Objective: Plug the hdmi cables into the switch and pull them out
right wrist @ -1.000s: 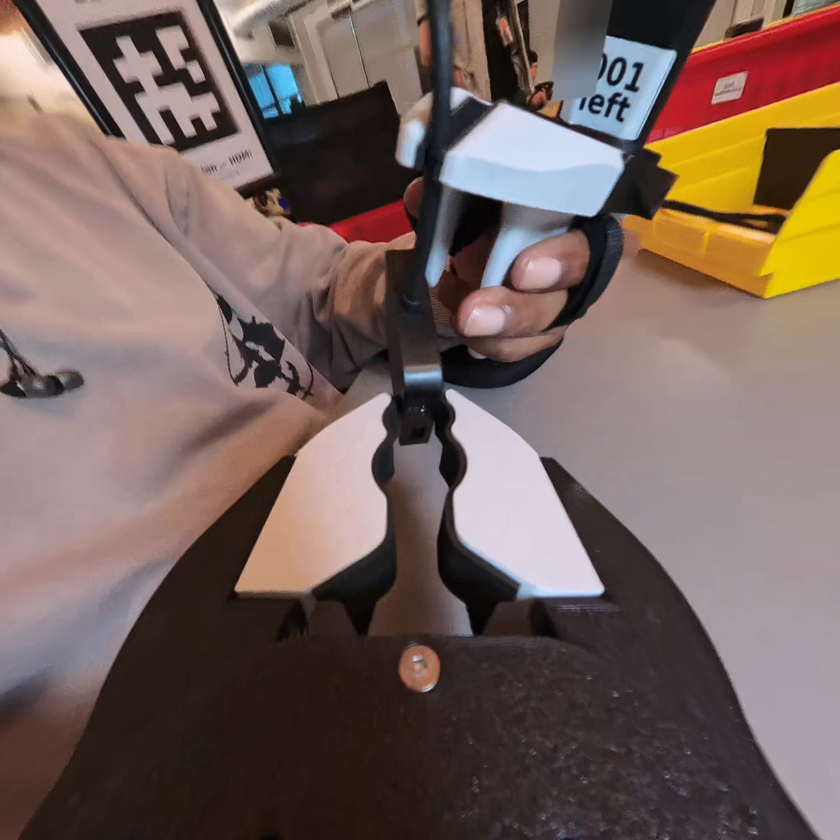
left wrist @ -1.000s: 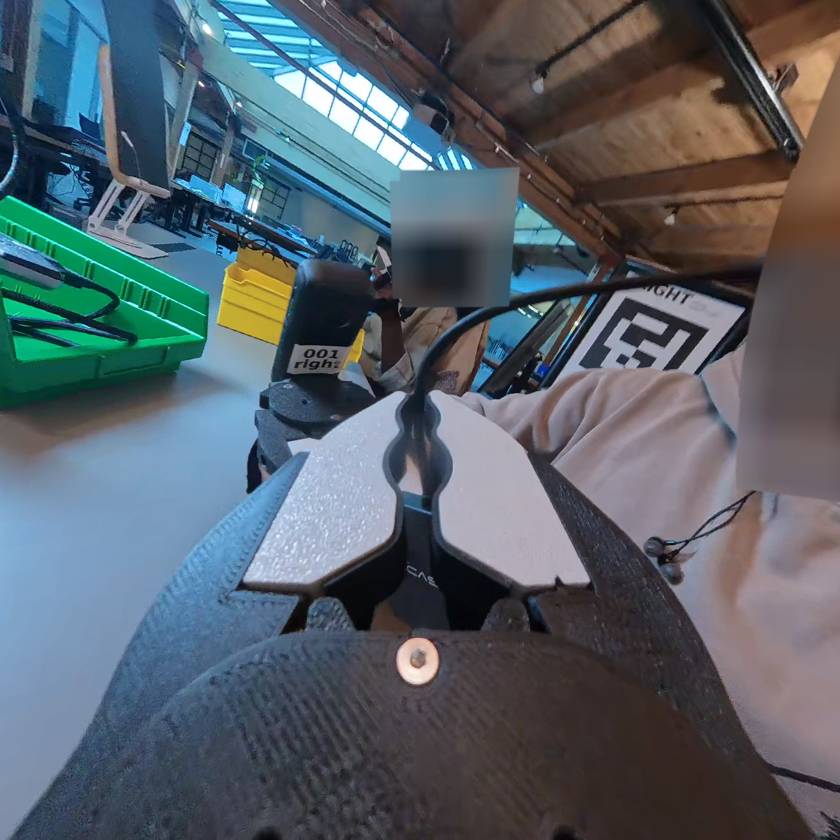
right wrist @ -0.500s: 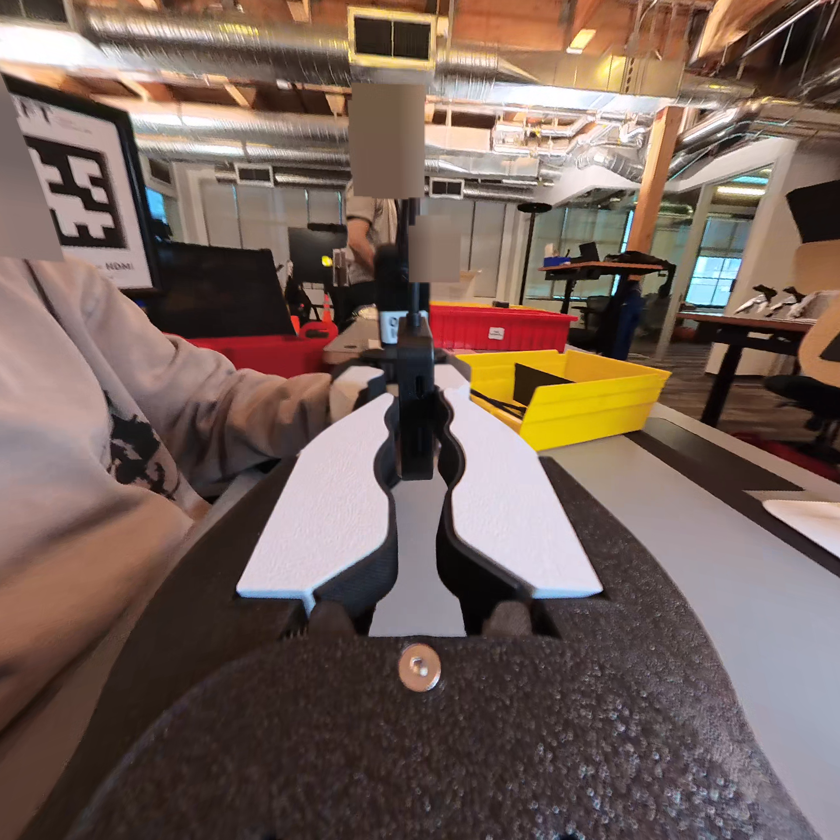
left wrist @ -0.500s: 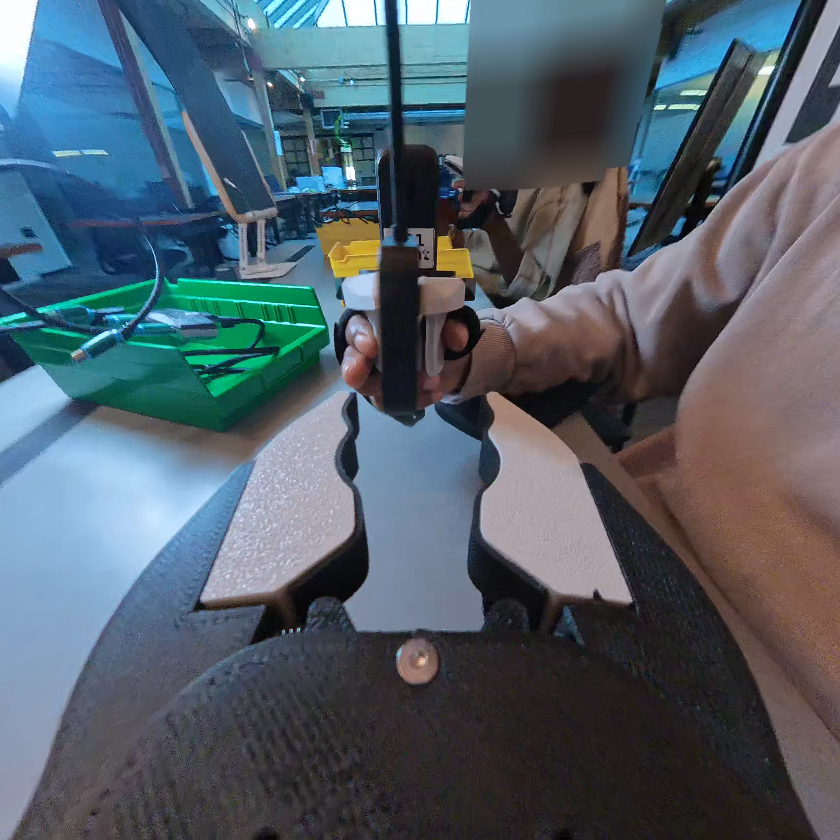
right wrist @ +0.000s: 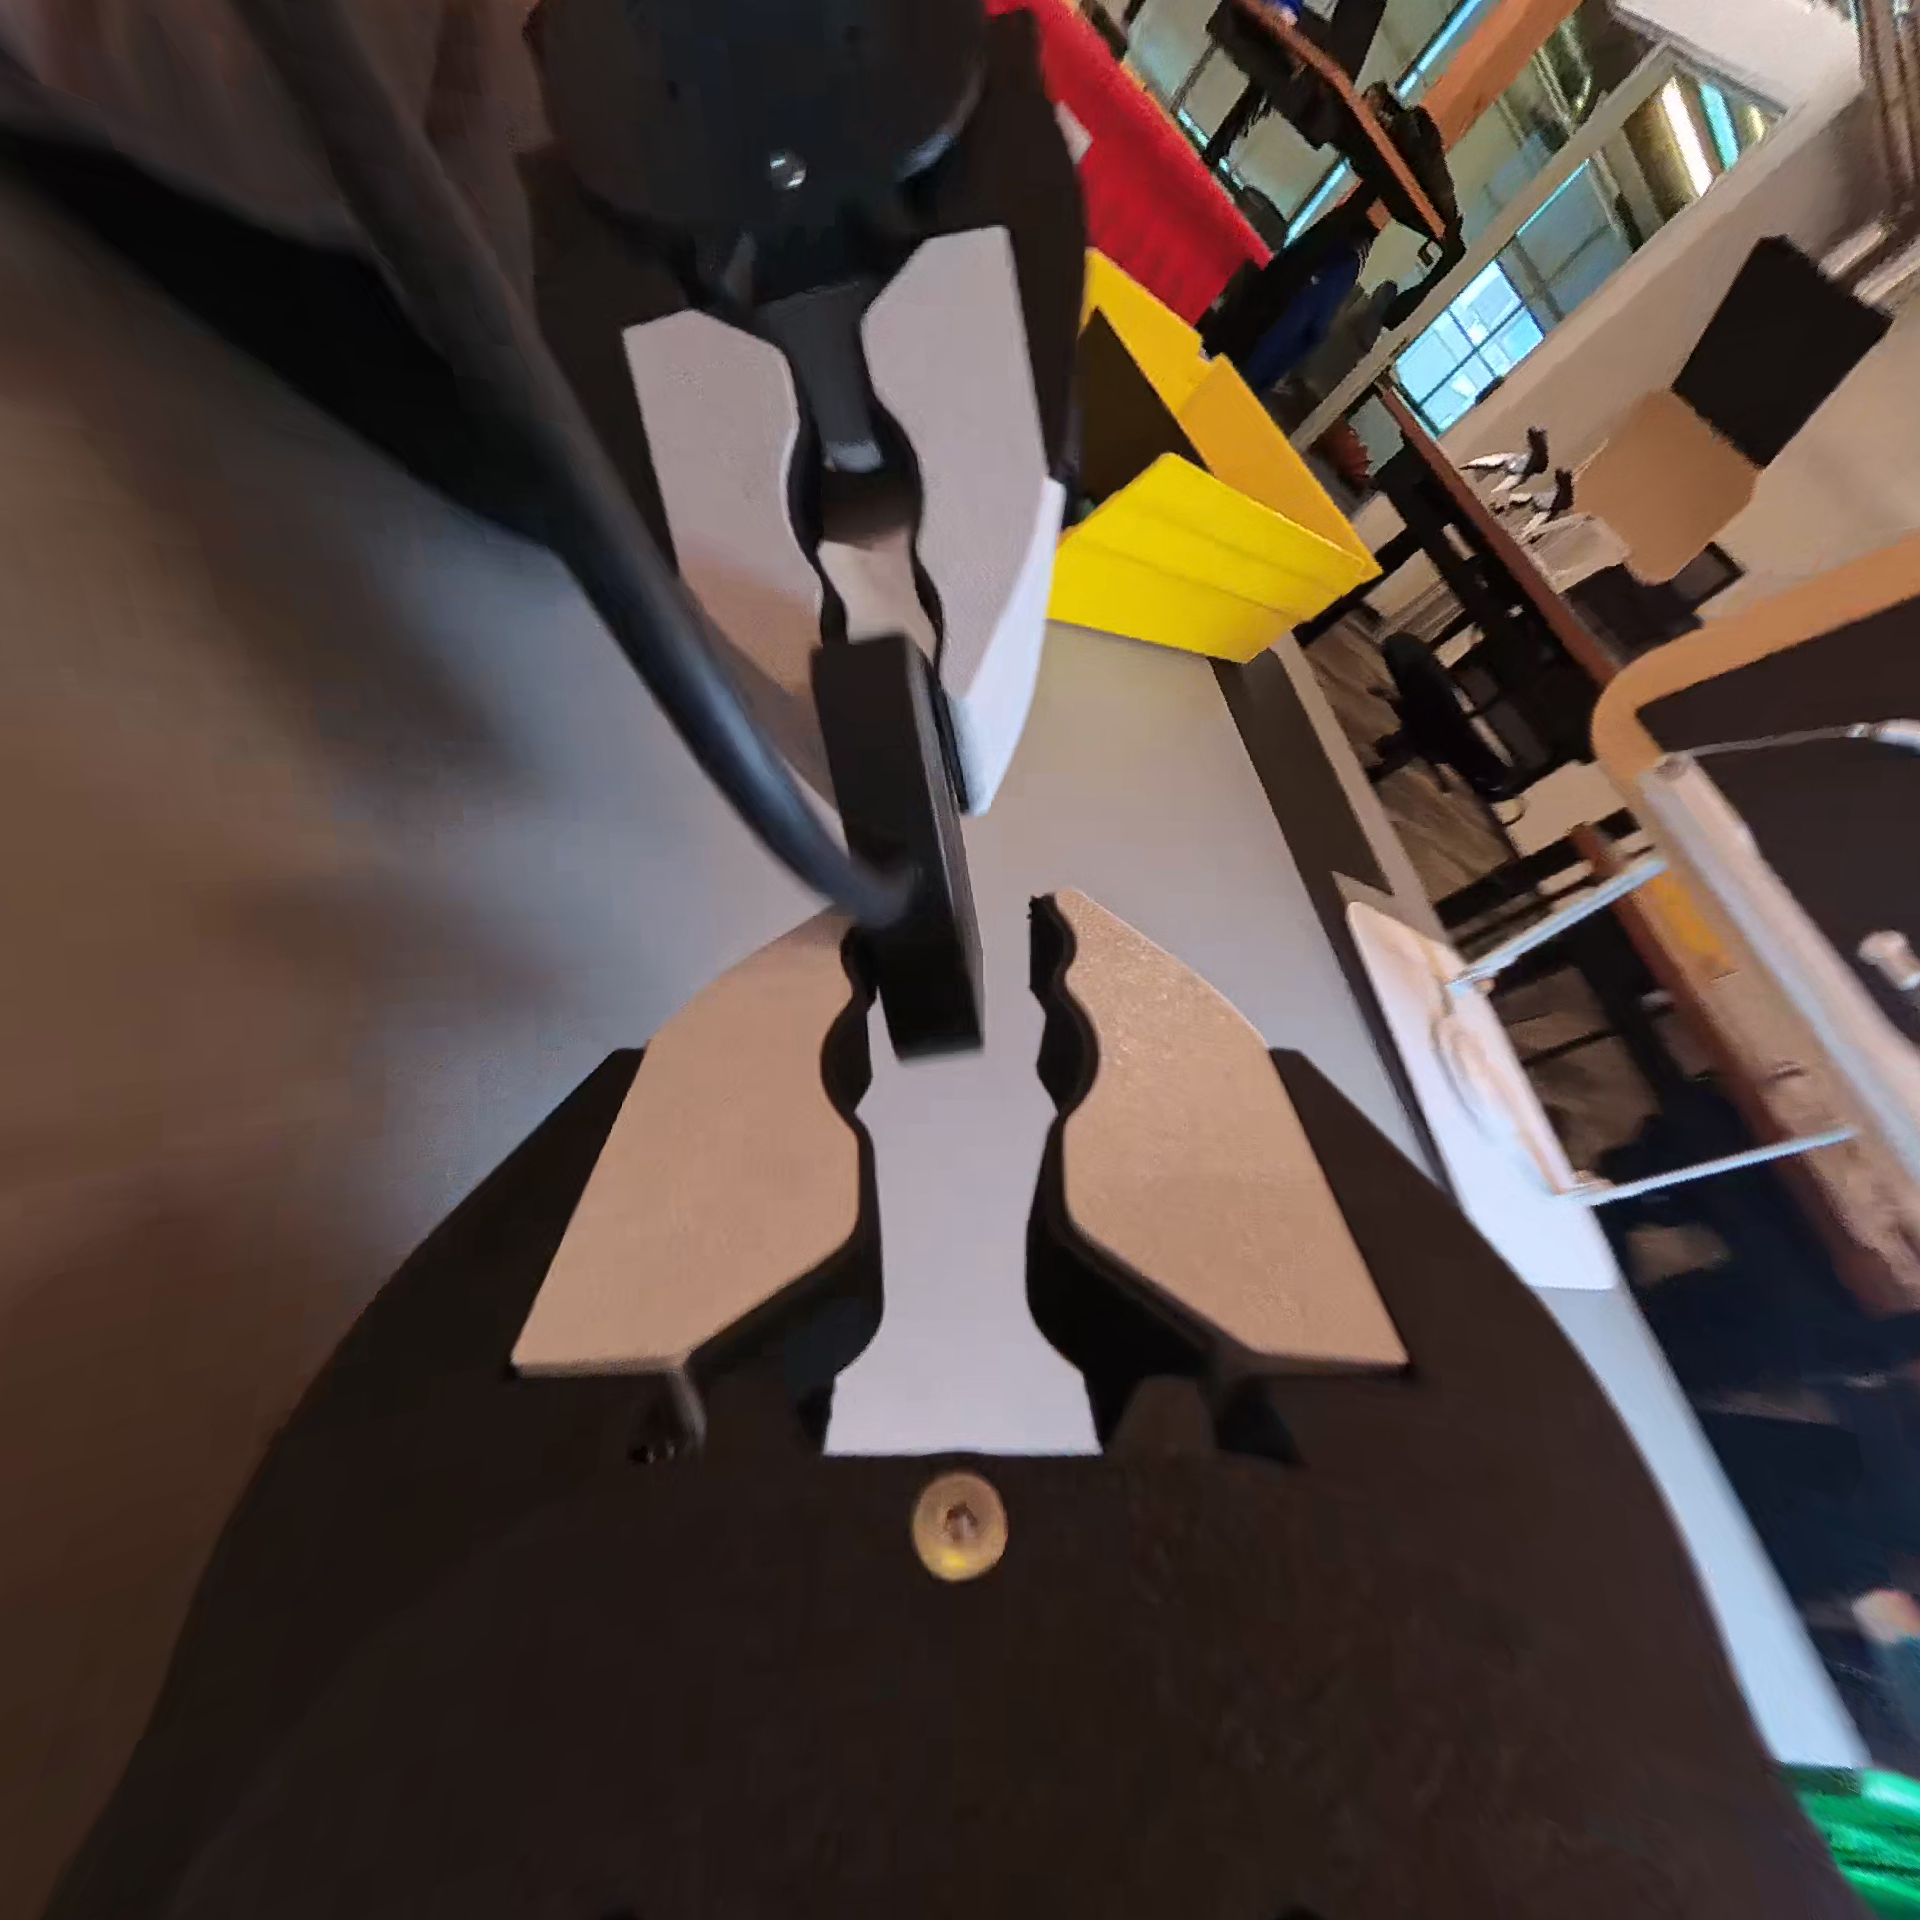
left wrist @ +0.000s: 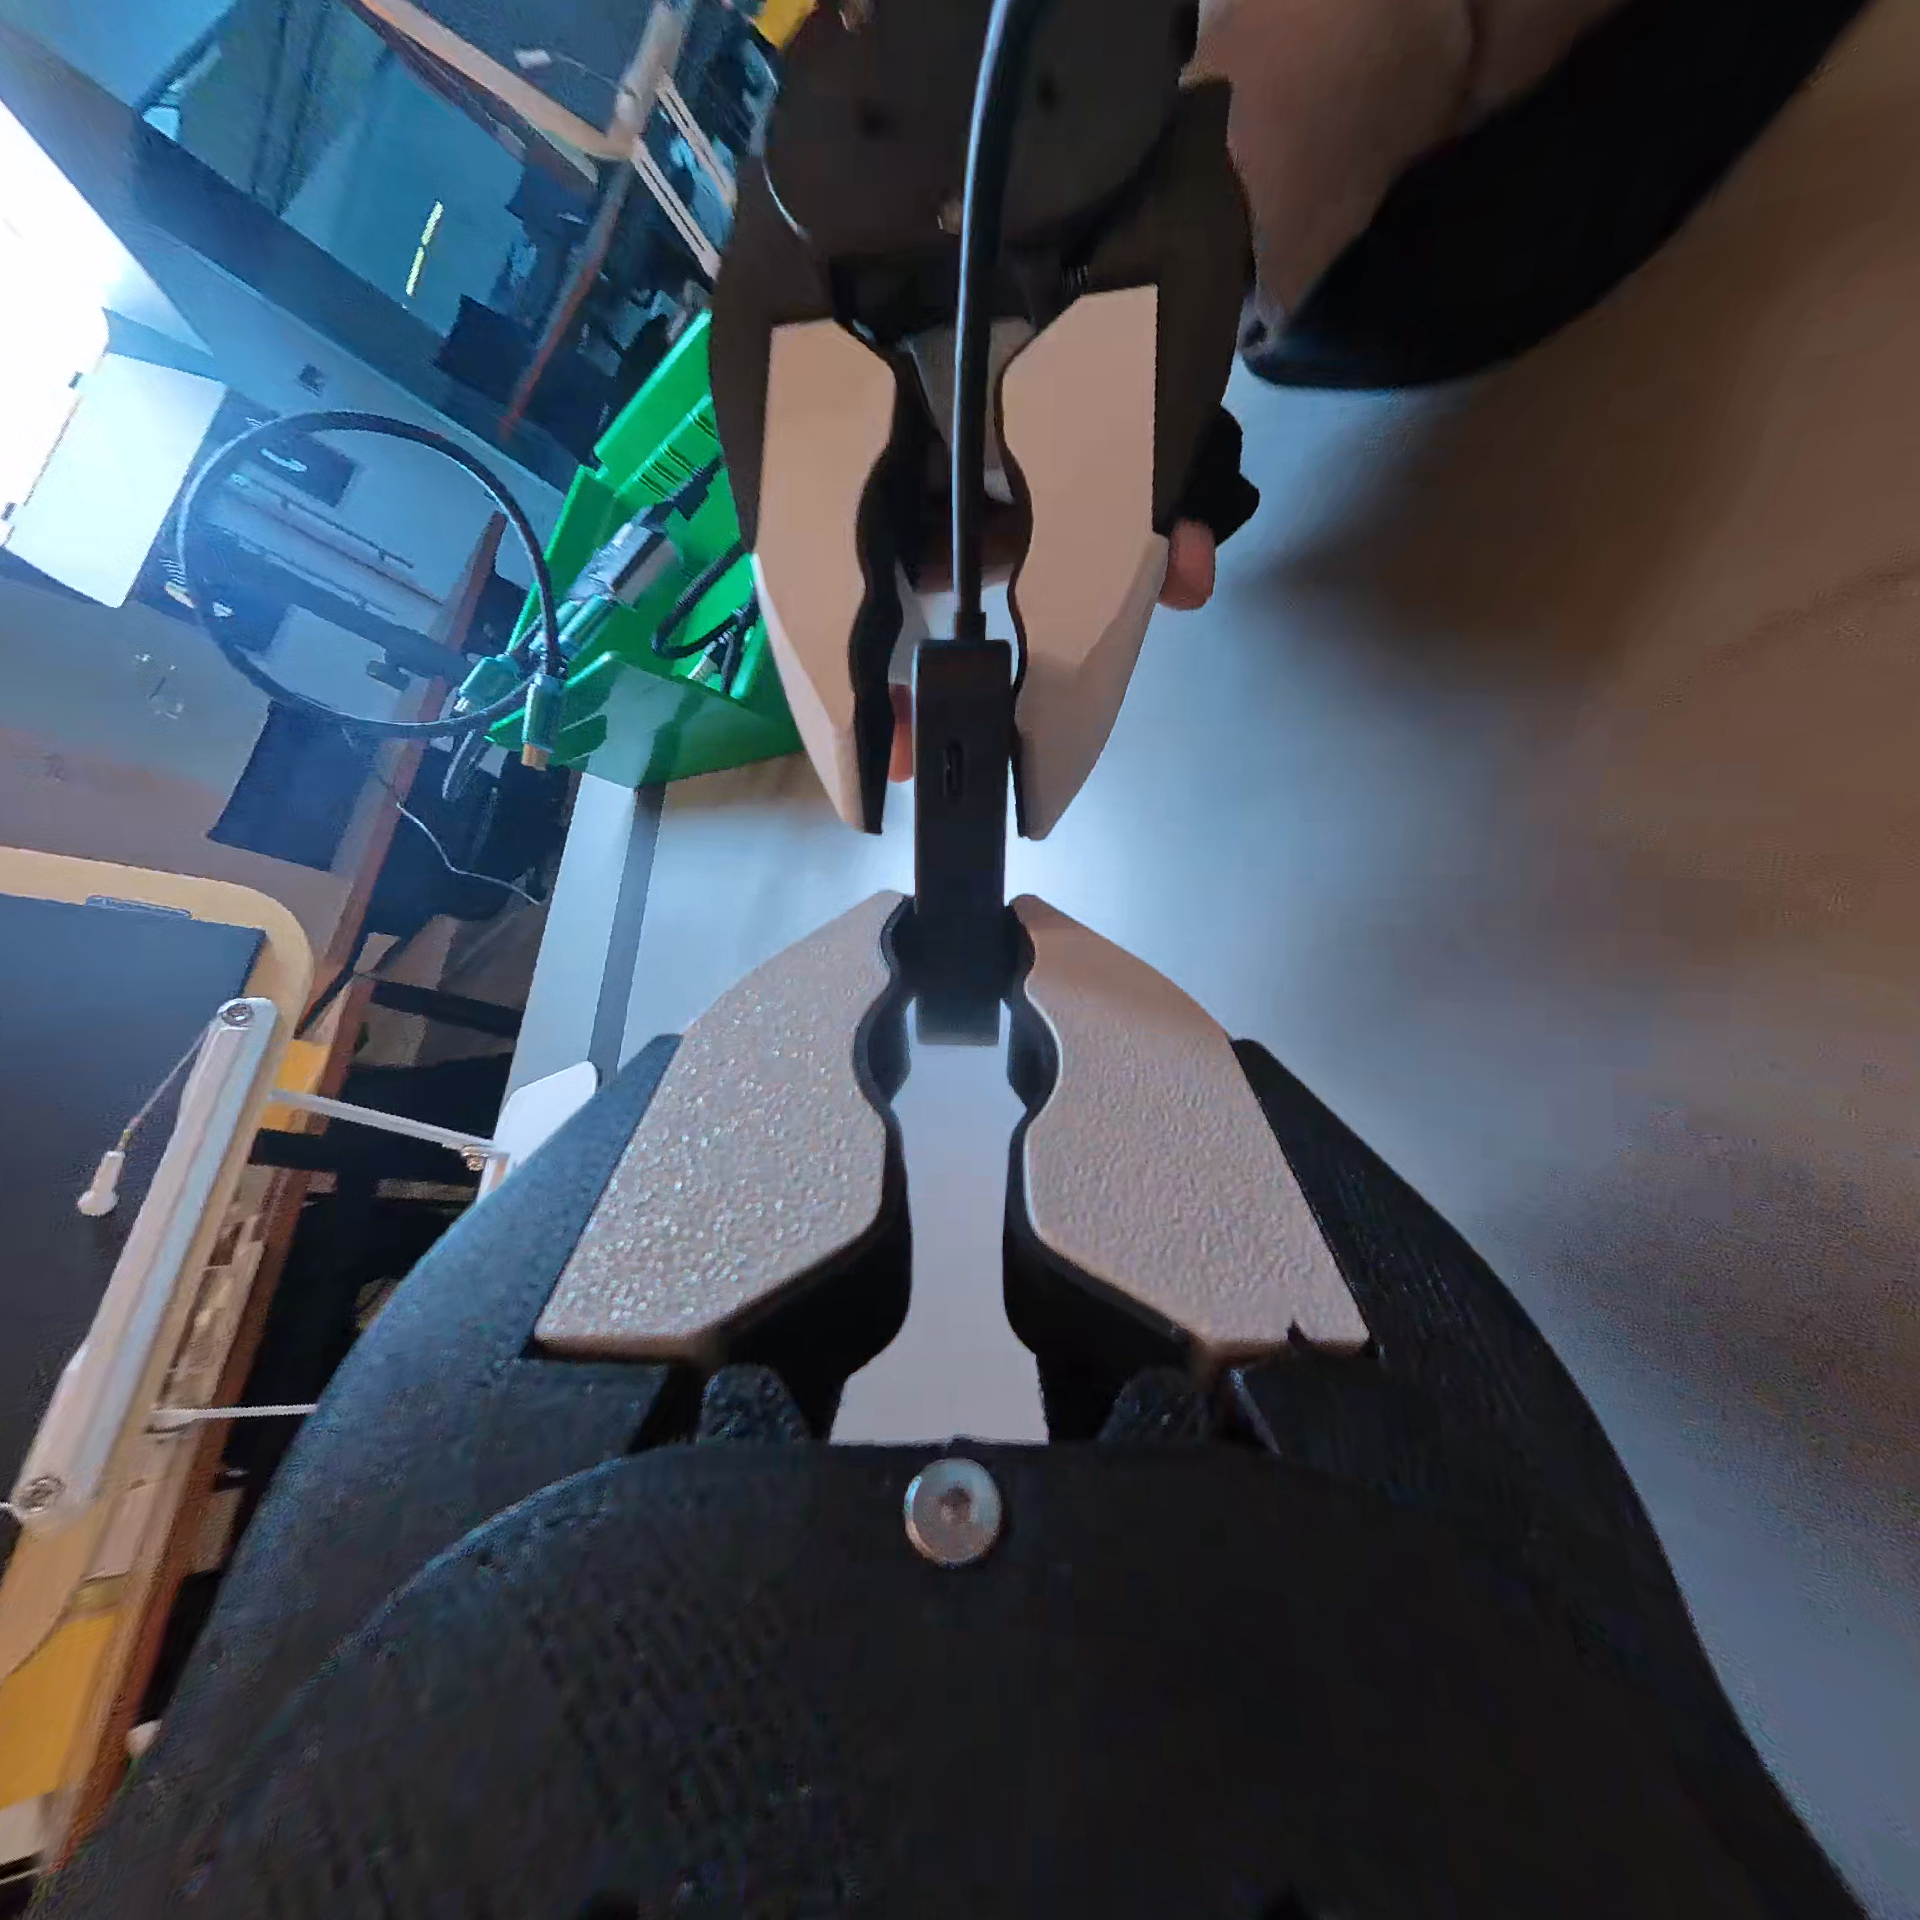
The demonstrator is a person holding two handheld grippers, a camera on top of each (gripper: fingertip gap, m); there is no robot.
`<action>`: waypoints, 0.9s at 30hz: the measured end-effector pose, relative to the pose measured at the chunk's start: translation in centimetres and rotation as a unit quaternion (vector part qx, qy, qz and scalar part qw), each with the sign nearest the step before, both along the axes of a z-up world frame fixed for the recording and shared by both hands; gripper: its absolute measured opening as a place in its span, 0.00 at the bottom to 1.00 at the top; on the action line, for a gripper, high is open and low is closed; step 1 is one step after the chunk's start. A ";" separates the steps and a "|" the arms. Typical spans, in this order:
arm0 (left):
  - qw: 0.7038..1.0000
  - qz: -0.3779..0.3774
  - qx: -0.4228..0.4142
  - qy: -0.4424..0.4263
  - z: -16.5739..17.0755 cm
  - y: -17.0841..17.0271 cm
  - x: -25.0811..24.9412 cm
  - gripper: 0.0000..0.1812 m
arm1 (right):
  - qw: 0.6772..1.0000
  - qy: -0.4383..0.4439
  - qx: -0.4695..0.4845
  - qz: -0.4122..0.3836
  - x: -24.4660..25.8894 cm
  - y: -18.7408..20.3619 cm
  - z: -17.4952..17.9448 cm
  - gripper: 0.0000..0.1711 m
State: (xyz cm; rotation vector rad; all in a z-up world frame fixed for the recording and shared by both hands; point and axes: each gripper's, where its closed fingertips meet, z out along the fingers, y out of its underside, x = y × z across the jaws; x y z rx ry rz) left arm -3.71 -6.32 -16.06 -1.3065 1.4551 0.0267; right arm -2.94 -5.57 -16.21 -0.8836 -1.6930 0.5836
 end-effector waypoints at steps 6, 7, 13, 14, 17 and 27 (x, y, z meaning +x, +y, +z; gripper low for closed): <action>0.997 0.008 0.035 0.072 -1.4 0.0 0.8 0.08 | 0.980 -0.052 0.188 -0.030 -0.7 -0.2 -1.7 0.08; 0.997 0.006 0.036 0.065 -1.3 0.0 0.8 0.08 | 0.982 -0.052 0.177 -0.030 -0.7 -0.2 -1.6 0.08; 0.999 0.004 -0.037 -0.035 -0.3 0.2 0.0 0.11 | 0.987 -0.028 0.154 -0.041 -0.1 0.5 -0.5 0.08; 0.997 0.005 -0.051 -0.066 0.3 0.4 -0.5 0.12 | 0.989 -0.018 0.143 -0.047 0.1 0.7 -0.1 0.08; 0.983 0.031 -0.062 -0.171 3.6 1.6 -3.0 0.13 | 0.991 0.014 0.115 -0.068 0.8 1.7 1.5 0.08; 0.867 0.433 -0.095 -0.227 7.1 6.1 -29.7 0.14 | 0.992 0.044 0.057 -0.106 2.0 3.8 2.5 0.08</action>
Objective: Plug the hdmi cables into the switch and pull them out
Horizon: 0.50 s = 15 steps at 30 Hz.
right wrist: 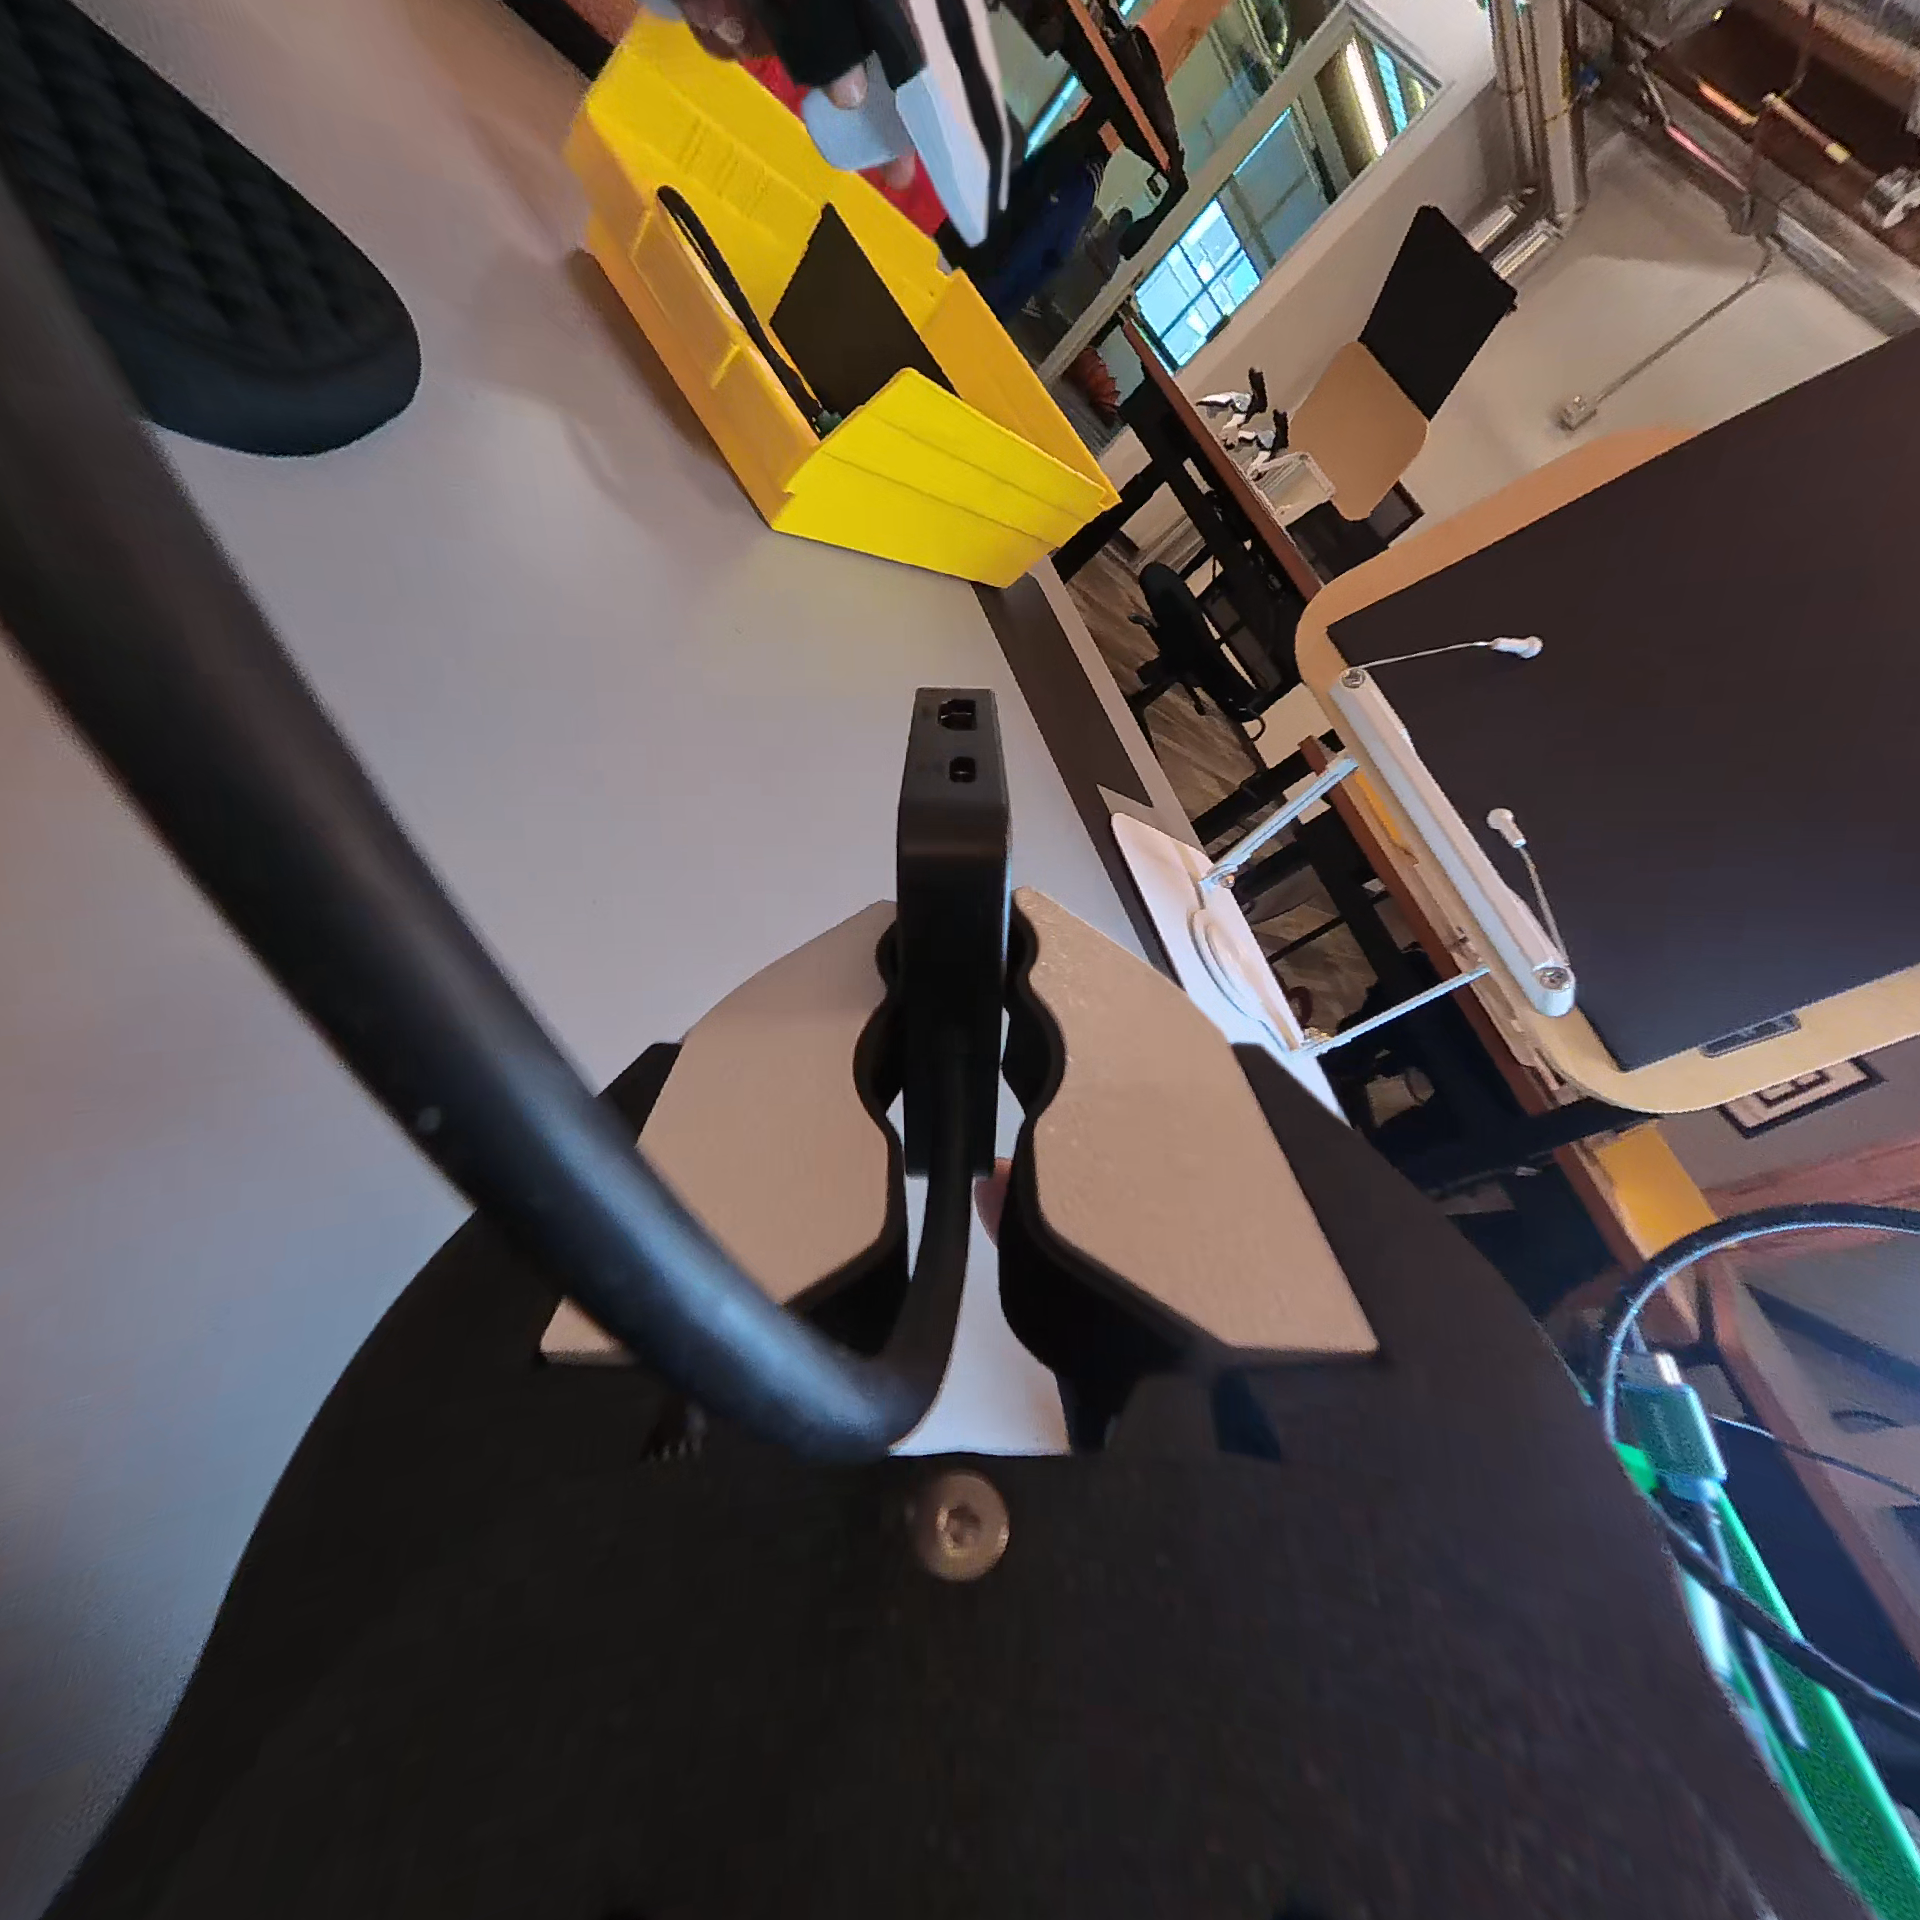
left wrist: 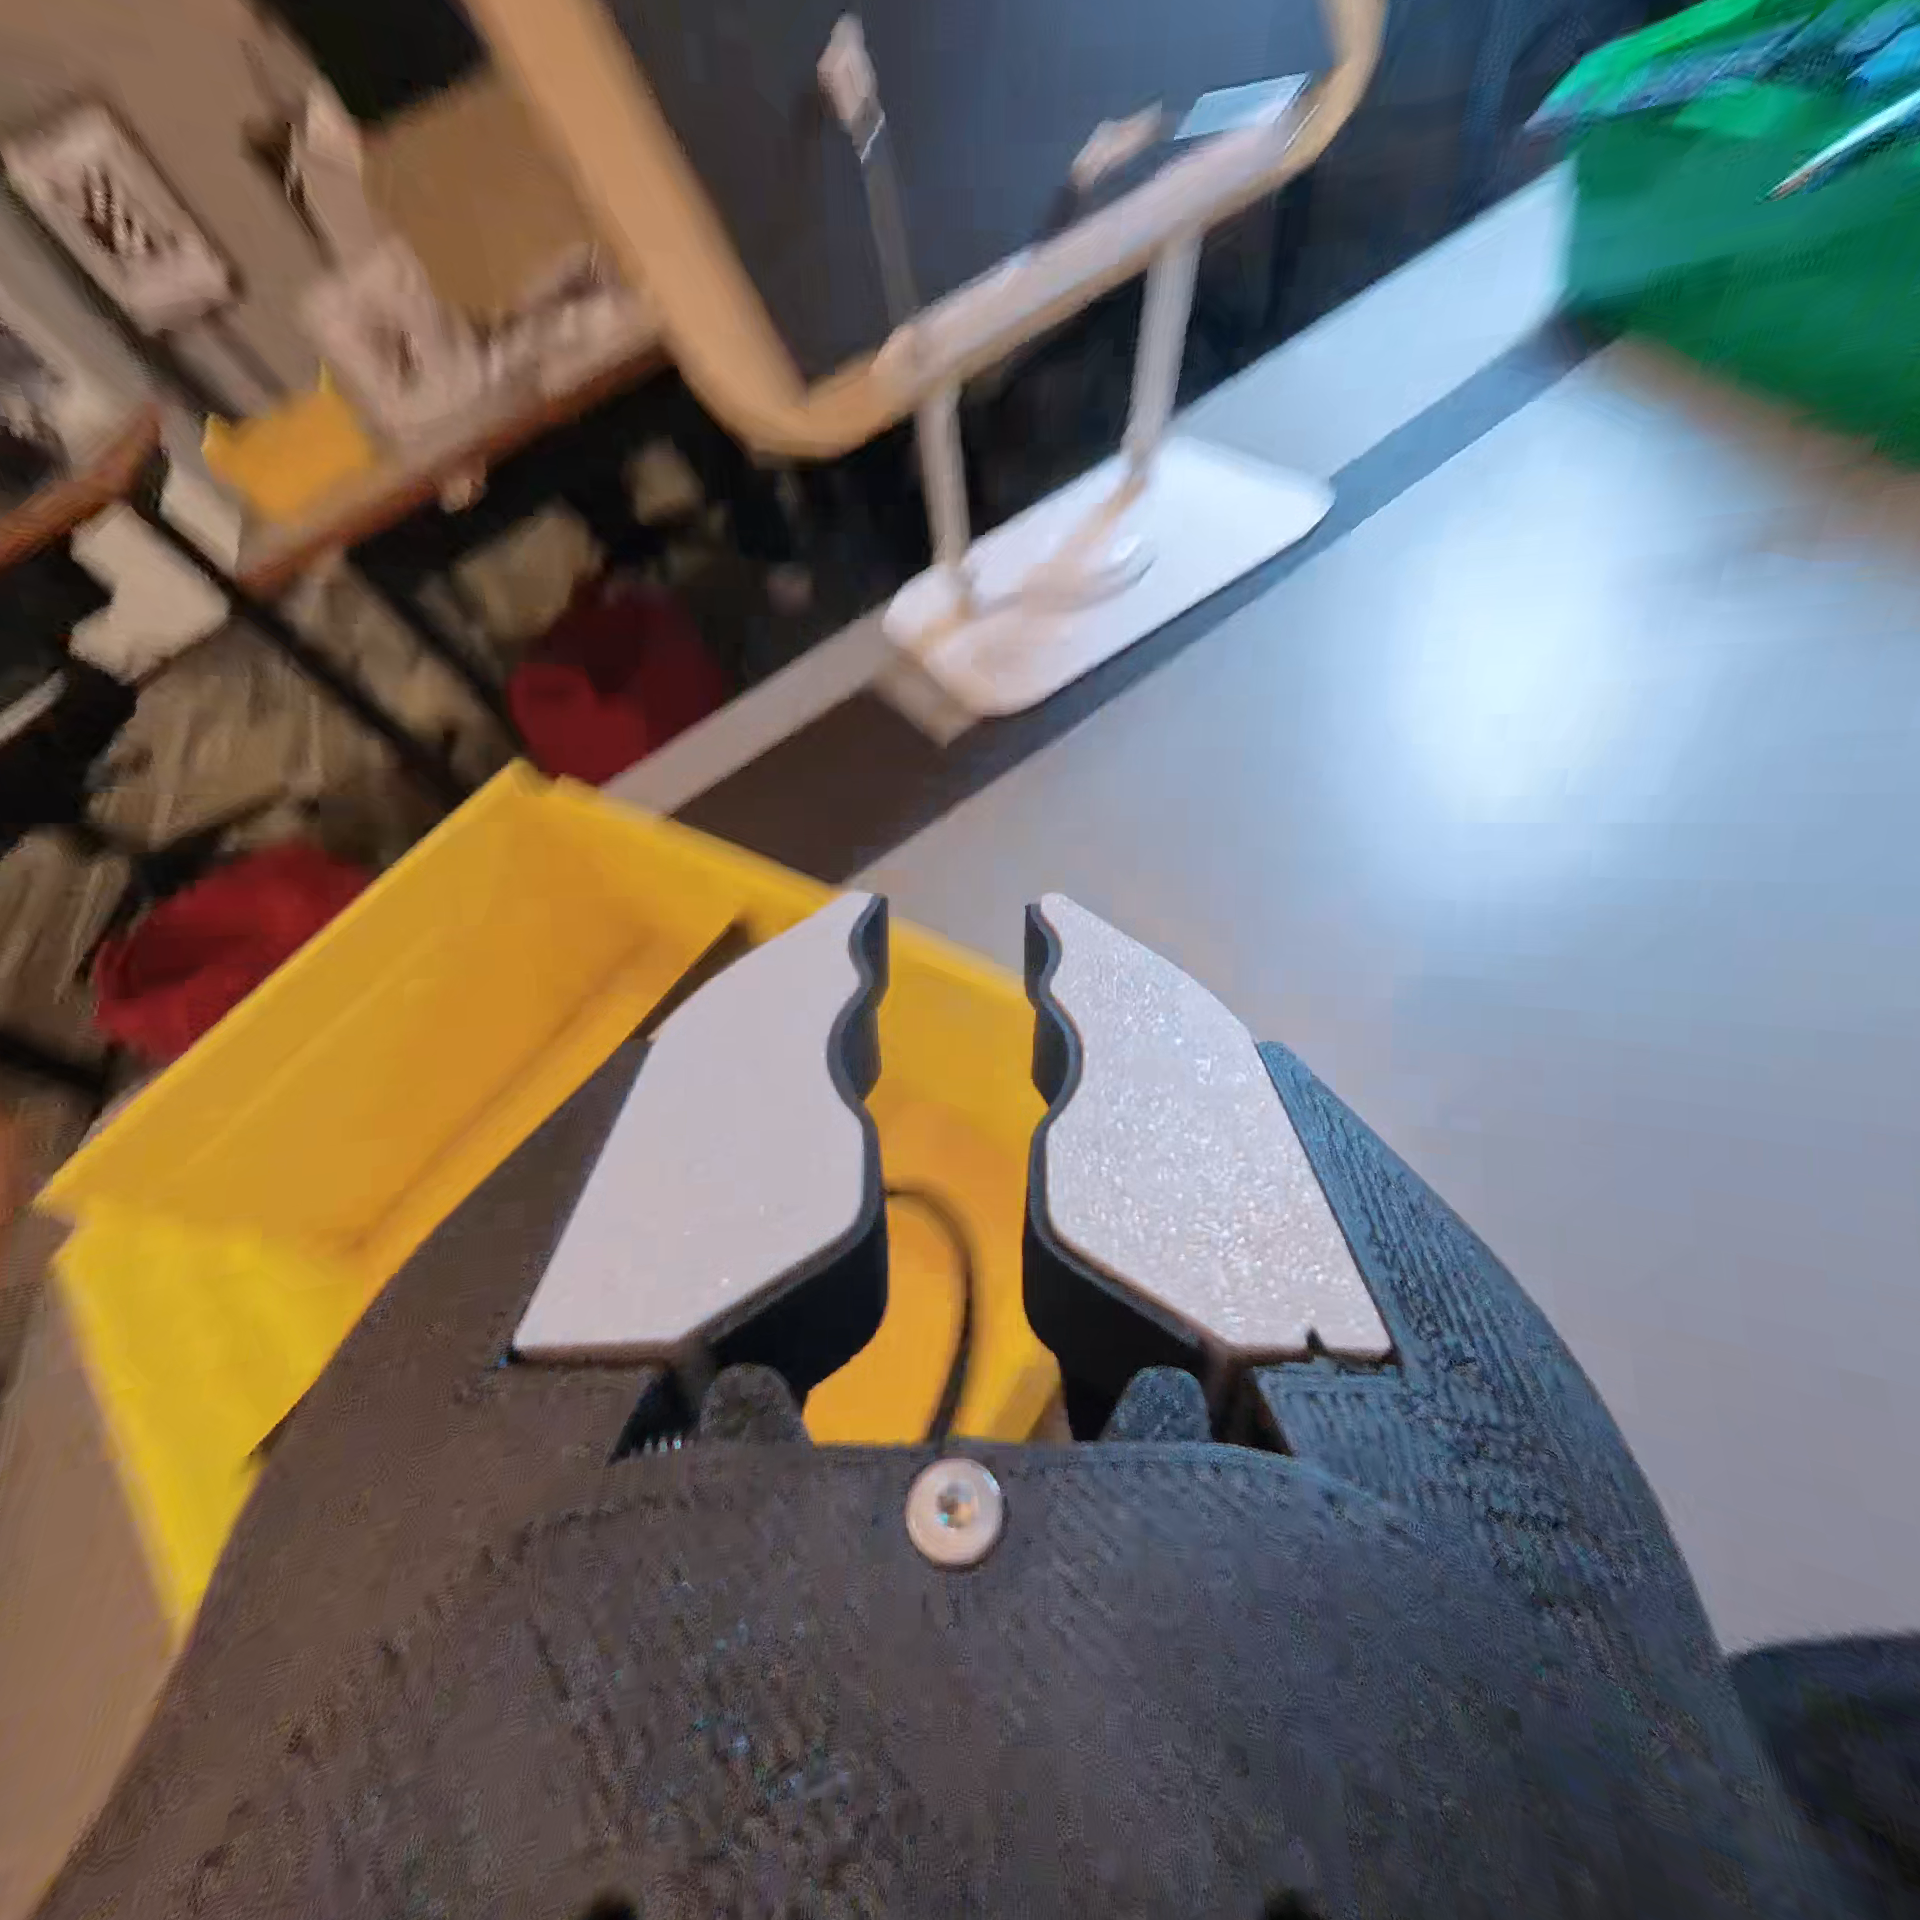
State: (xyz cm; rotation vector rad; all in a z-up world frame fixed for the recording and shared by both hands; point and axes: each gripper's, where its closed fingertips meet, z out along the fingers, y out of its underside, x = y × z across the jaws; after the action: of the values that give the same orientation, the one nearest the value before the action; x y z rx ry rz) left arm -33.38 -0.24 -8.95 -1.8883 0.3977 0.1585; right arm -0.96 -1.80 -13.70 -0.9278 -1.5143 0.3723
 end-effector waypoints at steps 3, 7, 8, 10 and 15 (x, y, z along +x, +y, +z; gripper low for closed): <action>0.989 0.072 -0.129 0.005 -3.3 0.0 -6.6 0.15 | 1.000 -0.005 -0.010 0.002 -0.4 0.0 -0.4 0.08; 0.944 0.121 -0.305 0.037 -9.7 -0.2 -11.1 0.20 | 1.000 -0.011 -0.011 0.005 -0.5 -0.3 -0.6 0.08; 0.931 0.132 -0.334 0.069 -10.7 -0.2 -12.1 0.20 | 1.000 -0.012 -0.012 0.005 -0.4 -0.4 -0.7 0.08; 0.904 0.148 -0.387 0.109 -12.6 -0.4 -13.8 0.20 | 1.000 -0.011 -0.014 0.005 -0.3 -0.3 -0.6 0.08; 0.856 0.153 -0.462 0.173 -15.1 -1.1 -15.9 0.04 | 1.000 -0.006 -0.027 0.008 -0.1 -0.2 -0.5 0.08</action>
State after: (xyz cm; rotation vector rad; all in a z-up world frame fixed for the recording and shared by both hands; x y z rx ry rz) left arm -49.25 -1.35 -24.10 -2.8927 0.4547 0.6158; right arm -1.06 -1.98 -14.20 -0.9623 -1.5291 0.4221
